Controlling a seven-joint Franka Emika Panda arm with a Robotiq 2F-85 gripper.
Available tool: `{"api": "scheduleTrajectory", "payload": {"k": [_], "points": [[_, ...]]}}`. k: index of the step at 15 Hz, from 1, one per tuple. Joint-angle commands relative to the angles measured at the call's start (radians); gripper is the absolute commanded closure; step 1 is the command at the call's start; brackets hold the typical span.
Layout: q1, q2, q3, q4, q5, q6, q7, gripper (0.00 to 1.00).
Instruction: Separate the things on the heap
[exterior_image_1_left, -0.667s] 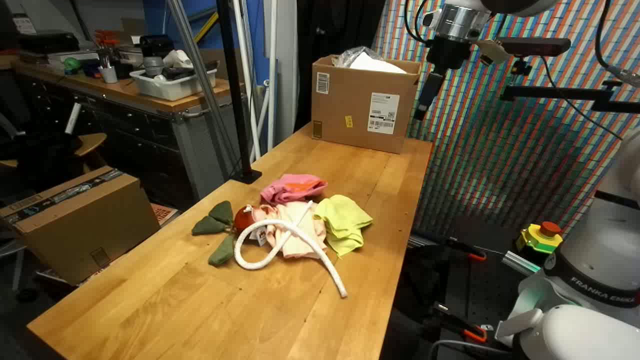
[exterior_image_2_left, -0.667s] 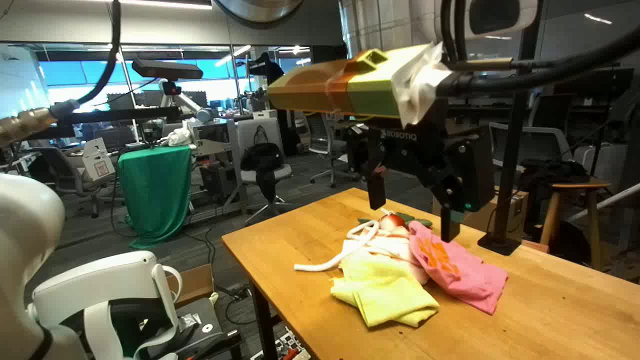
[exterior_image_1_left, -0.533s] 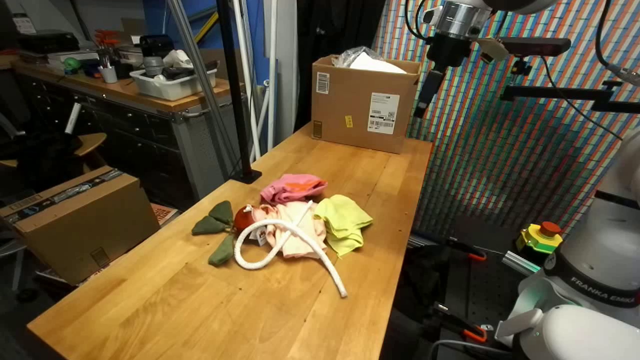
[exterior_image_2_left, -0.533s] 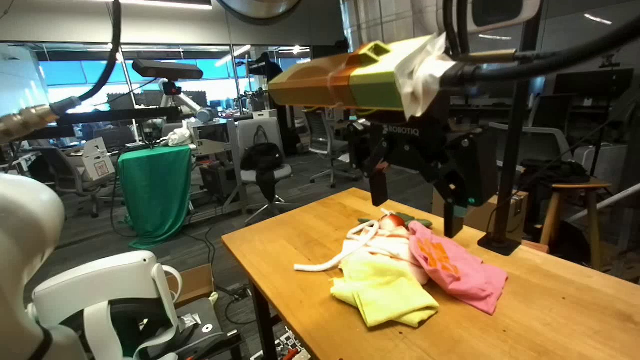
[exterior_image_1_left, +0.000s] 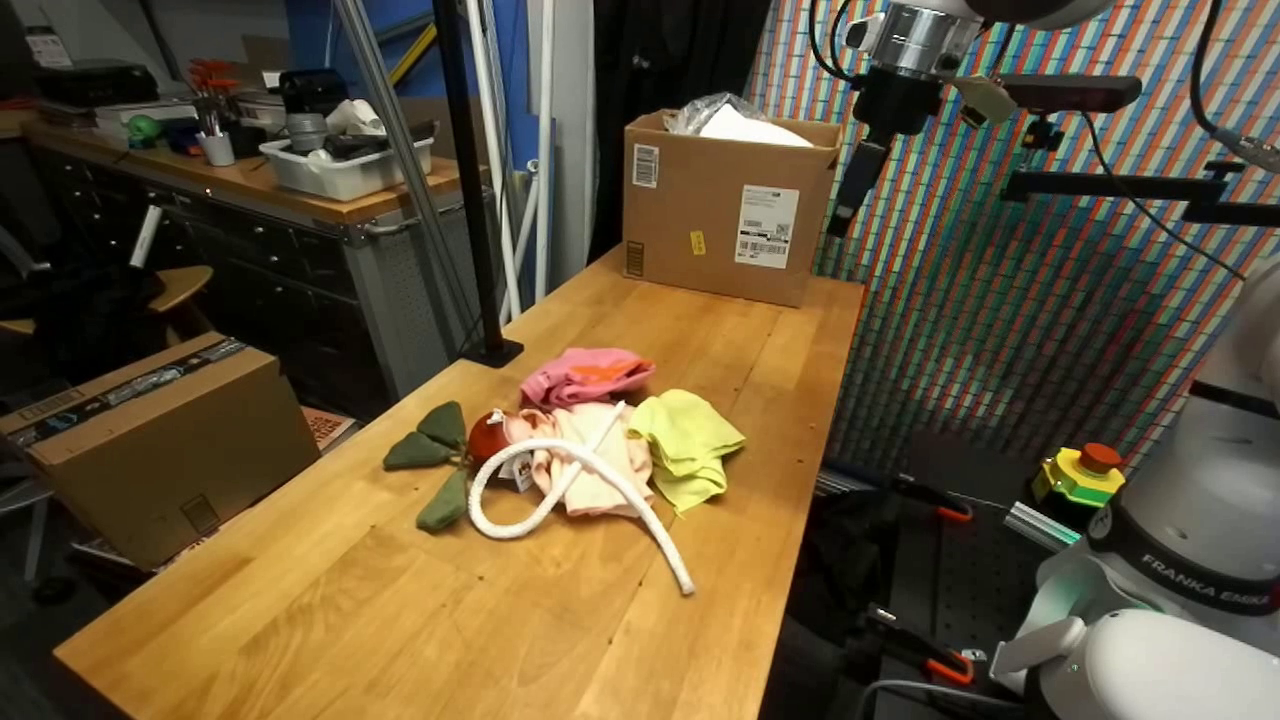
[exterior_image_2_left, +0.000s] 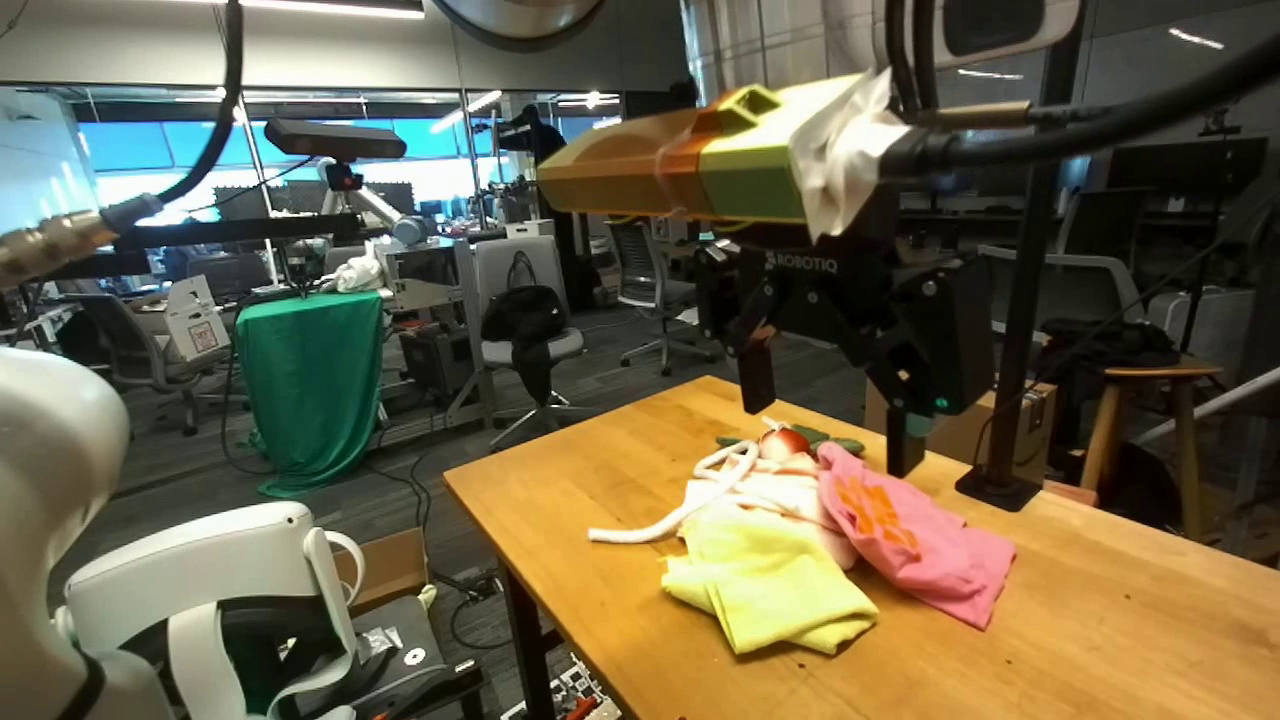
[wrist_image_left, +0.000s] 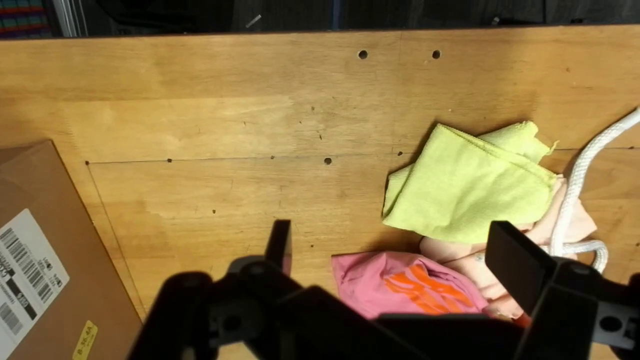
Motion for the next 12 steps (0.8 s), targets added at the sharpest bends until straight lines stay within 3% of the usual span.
{"api": "scheduleTrajectory", "payload": {"k": [1, 12], "points": [[0.009, 0.016, 0.007, -0.001, 0.014, 0.040, -0.039, 0.00], [0.102, 0.141, 0.063, 0.013, 0.026, 0.073, -0.108, 0.00]]}}
